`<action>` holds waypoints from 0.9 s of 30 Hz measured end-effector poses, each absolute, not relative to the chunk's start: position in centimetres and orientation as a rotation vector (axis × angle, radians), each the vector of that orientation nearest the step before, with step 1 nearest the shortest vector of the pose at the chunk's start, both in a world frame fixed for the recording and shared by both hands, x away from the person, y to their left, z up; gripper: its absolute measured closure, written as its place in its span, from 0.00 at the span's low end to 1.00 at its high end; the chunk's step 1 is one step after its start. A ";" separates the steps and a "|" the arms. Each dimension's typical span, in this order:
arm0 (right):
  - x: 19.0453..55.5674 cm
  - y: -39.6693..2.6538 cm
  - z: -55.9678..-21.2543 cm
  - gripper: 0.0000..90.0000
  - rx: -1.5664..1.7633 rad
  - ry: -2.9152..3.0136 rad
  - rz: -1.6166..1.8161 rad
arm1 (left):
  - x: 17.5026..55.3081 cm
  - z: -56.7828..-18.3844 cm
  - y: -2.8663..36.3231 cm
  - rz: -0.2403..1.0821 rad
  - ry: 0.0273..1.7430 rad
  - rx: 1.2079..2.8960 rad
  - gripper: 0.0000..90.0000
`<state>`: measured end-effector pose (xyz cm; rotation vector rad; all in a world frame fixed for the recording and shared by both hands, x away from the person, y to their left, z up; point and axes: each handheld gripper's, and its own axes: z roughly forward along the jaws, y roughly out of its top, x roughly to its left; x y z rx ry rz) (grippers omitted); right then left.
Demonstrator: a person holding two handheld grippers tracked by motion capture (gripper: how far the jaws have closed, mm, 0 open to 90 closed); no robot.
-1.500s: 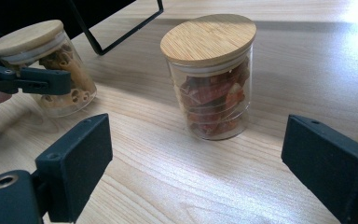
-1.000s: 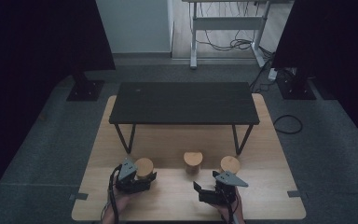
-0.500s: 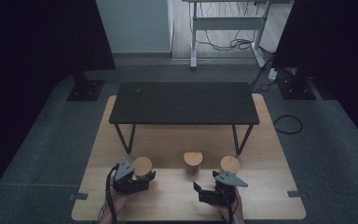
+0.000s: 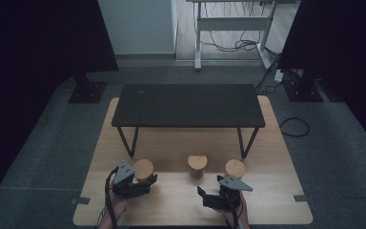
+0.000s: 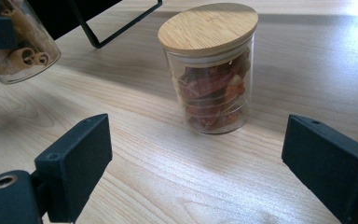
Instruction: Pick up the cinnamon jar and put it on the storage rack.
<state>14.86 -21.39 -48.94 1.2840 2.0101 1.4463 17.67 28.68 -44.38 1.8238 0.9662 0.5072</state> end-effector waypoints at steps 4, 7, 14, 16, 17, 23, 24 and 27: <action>14.9 -21.2 -49.0 0.09 1.279 2.021 1.438 | 17.6 -44.2 28.7 0.500 0.959 1.824 0.27; 14.9 -21.2 -49.0 0.09 1.278 2.022 1.439 | 17.6 -44.1 28.7 0.501 0.956 1.821 0.27; 14.9 -21.3 -49.0 0.09 1.280 2.015 1.441 | 17.4 -43.7 29.1 0.498 0.955 1.795 0.27; 14.9 -21.3 -49.0 0.09 1.280 2.006 1.440 | 17.5 -43.7 29.2 0.485 0.957 1.786 0.27; 14.9 -21.3 -49.0 0.09 1.280 2.006 1.440 | 17.5 -43.7 29.2 0.485 0.957 1.786 0.27; 14.9 -21.6 -48.9 0.09 1.284 1.997 1.446 | 17.7 -43.2 28.8 0.491 0.946 1.796 0.27; 14.9 -21.6 -48.9 0.09 1.284 1.997 1.447 | 17.7 -42.9 28.8 0.496 0.942 1.795 0.27; 14.9 -21.6 -48.9 0.09 1.285 1.996 1.447 | 17.7 -42.5 28.8 0.499 0.938 1.792 0.27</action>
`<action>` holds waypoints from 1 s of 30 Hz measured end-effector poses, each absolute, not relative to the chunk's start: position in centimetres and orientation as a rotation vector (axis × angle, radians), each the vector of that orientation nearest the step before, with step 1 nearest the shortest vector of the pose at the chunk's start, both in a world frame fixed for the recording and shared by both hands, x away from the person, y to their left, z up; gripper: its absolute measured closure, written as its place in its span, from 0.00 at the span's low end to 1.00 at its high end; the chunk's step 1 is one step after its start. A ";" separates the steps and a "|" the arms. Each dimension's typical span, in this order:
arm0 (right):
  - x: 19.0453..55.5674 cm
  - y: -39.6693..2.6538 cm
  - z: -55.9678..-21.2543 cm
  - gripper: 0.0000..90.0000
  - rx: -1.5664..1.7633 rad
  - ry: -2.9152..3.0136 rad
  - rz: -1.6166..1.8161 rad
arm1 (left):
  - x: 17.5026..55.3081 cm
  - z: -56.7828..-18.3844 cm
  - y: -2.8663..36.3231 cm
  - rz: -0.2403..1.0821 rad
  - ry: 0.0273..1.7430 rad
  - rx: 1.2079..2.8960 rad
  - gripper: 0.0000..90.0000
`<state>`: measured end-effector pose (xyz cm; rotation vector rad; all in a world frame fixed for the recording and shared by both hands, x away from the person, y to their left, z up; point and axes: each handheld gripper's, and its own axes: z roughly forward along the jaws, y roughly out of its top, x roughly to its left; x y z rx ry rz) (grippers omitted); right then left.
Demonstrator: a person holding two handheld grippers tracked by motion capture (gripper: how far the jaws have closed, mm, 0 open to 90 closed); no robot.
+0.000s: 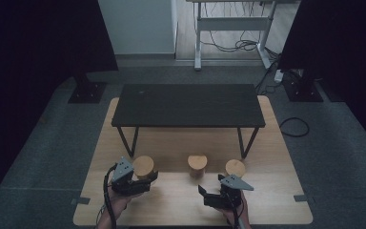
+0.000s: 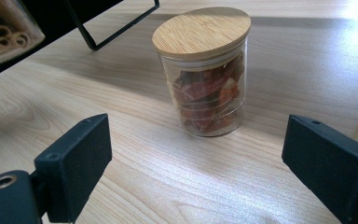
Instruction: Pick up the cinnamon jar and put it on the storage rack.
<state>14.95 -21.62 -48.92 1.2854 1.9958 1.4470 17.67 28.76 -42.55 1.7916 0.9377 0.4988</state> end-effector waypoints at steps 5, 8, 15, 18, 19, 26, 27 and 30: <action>14.9 -21.6 -48.9 0.09 1.284 1.996 1.447 | 17.8 -42.0 29.0 0.505 0.930 1.785 0.27; 14.9 -21.6 -48.9 0.09 1.284 1.997 1.446 | 17.9 -41.8 29.0 0.505 0.933 1.783 0.27; 14.9 -21.7 -49.0 0.09 1.282 1.987 1.449 | 18.1 -41.4 29.3 0.500 0.937 1.781 0.27; 14.9 -21.7 -49.0 0.08 1.281 1.988 1.449 | 18.1 -41.2 29.3 0.501 0.936 1.780 0.28; 14.9 -21.7 -49.0 0.08 1.281 1.989 1.449 | 18.1 -41.0 29.3 0.503 0.934 1.778 0.27; 14.9 -21.8 -49.1 0.08 1.279 1.986 1.460 | 18.1 -40.5 29.3 0.504 0.930 1.769 0.27; 14.8 -21.8 -49.1 0.08 1.278 1.986 1.460 | 18.2 -40.4 29.2 0.506 0.928 1.772 0.28; 14.8 -21.8 -49.0 0.08 1.275 1.988 1.458 | 18.2 -40.2 29.1 0.507 0.928 1.773 0.28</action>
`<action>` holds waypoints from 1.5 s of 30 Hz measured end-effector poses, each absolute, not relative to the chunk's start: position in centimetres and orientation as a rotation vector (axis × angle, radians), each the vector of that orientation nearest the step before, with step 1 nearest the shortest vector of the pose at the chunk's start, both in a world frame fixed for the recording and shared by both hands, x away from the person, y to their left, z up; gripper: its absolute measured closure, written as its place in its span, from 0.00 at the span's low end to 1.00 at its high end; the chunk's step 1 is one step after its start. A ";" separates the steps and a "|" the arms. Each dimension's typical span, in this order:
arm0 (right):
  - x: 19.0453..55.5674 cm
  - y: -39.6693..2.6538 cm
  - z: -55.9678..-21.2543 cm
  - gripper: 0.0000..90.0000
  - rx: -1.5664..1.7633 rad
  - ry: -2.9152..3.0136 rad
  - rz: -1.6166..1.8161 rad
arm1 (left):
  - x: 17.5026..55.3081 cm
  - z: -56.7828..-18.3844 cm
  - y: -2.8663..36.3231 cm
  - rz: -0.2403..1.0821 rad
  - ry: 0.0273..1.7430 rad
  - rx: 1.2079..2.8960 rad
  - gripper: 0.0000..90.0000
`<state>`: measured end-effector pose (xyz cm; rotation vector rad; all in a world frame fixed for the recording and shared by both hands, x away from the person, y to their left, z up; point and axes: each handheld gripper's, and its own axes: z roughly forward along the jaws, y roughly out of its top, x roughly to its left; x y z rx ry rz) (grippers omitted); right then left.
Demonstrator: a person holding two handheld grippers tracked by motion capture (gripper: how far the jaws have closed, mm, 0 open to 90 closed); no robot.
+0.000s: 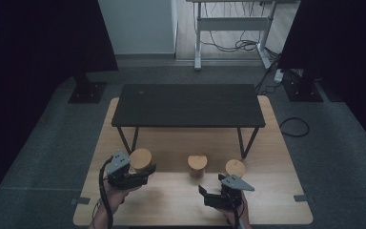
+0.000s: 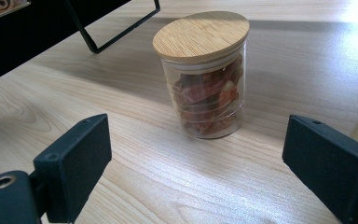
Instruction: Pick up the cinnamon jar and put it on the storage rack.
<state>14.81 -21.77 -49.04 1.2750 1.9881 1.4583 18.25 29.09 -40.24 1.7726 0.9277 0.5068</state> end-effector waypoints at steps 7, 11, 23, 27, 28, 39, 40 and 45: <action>14.8 -21.8 -49.0 0.08 1.275 1.986 1.460 | 18.4 -39.8 29.0 0.508 0.930 1.772 0.28; 14.8 -21.8 -49.0 0.08 1.272 1.987 1.463 | 18.6 -39.6 29.1 0.506 0.932 1.767 0.28; 14.7 -21.8 -48.9 0.08 1.268 1.987 1.462 | 19.0 -38.6 29.1 0.515 0.937 1.756 0.28; 14.7 -21.8 -48.9 0.08 1.264 1.987 1.467 | 19.2 -38.4 29.1 0.514 0.939 1.753 0.28; 14.7 -21.8 -49.0 0.08 1.260 1.986 1.468 | 19.3 -38.3 29.1 0.516 0.942 1.754 0.28; 14.7 -21.8 -49.0 0.08 1.258 1.988 1.467 | 19.5 -37.4 29.0 0.536 0.936 1.757 0.28; 14.7 -21.8 -49.0 0.08 1.256 1.988 1.467 | 19.5 -37.3 29.0 0.540 0.935 1.756 0.28; 14.7 -21.8 -49.0 0.08 1.254 1.992 1.464 | 19.6 -36.8 29.1 0.551 0.934 1.746 0.28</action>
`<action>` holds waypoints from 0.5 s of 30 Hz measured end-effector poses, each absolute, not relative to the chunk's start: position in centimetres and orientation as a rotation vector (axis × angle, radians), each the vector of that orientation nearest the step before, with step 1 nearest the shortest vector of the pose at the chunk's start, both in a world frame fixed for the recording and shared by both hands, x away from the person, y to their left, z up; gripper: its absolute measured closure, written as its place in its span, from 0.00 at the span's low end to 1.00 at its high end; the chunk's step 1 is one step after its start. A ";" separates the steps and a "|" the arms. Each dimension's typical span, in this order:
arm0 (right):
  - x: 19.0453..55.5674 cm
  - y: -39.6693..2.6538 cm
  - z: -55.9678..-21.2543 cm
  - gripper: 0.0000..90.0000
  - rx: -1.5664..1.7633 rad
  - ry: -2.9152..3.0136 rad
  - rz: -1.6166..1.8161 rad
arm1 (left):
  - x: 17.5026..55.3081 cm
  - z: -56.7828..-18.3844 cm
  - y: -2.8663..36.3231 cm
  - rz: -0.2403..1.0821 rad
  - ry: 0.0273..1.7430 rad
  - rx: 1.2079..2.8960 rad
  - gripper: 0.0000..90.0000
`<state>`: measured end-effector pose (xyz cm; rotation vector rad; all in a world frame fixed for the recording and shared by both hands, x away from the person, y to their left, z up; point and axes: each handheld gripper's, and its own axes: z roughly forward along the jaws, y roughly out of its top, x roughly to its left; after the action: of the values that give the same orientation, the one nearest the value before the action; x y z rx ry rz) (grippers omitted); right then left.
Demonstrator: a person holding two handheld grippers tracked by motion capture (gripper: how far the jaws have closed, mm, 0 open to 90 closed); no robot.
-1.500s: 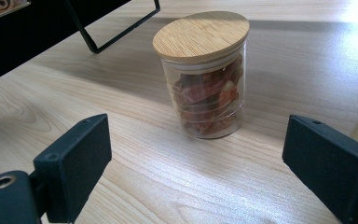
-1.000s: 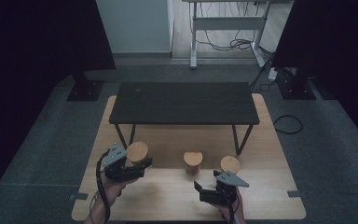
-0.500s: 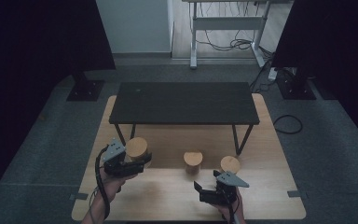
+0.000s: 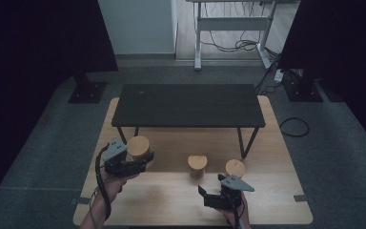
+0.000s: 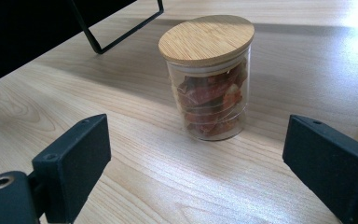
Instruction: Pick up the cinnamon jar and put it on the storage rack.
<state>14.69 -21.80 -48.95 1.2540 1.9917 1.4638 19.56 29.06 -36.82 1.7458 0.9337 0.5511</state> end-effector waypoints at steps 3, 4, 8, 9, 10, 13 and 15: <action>14.7 -21.8 -48.9 0.08 1.256 1.991 1.464 | 19.5 -36.6 29.2 0.557 0.935 1.741 0.28; 14.7 -21.9 -48.9 0.08 1.255 1.991 1.464 | 19.5 -36.5 29.2 0.559 0.934 1.742 0.28; 14.7 -21.9 -48.9 0.08 1.256 1.986 1.468 | 19.5 -36.2 29.3 0.567 0.934 1.746 0.28; 14.6 -21.9 -48.9 0.08 1.256 1.986 1.467 | 19.6 -36.0 29.2 0.572 0.931 1.752 0.28; 14.6 -21.9 -48.9 0.08 1.256 1.986 1.467 | 19.6 -36.0 29.2 0.572 0.931 1.752 0.28; 14.7 -21.9 -48.8 0.08 1.255 1.987 1.465 | 19.7 -35.8 29.1 0.575 0.931 1.756 0.28; 14.7 -21.9 -48.9 0.08 1.257 1.985 1.465 | 19.8 -35.7 28.9 0.578 0.931 1.760 0.28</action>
<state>14.67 -21.92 -48.86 1.2567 1.9853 1.4647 19.79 28.93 -35.74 1.7604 0.9311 0.5778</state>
